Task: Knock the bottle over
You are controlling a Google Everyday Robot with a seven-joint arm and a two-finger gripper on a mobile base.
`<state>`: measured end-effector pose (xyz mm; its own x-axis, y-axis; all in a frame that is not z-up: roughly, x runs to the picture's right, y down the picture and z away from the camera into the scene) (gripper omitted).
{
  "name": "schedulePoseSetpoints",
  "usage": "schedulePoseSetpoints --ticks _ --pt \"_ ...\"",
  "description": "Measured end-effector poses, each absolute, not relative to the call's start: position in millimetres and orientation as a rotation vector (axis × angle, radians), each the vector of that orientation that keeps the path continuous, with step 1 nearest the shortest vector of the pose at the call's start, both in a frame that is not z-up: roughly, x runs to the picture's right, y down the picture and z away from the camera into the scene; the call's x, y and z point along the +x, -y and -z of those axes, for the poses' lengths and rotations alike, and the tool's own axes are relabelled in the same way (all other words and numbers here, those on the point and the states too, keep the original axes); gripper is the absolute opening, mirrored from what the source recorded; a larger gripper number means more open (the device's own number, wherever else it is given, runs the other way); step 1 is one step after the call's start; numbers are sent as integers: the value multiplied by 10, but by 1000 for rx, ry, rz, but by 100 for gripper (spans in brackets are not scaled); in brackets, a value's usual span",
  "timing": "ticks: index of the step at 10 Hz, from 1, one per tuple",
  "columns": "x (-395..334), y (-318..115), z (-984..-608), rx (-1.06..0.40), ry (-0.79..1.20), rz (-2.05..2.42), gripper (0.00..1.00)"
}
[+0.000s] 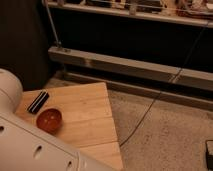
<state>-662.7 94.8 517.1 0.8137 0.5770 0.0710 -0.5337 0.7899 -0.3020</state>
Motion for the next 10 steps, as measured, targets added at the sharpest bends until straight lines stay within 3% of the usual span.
schedulePoseSetpoints --ticks 8,10 --pt "-7188 1015 -3506 -35 599 -877 0" --pt "-7189 1025 -3500 -33 601 -878 0"
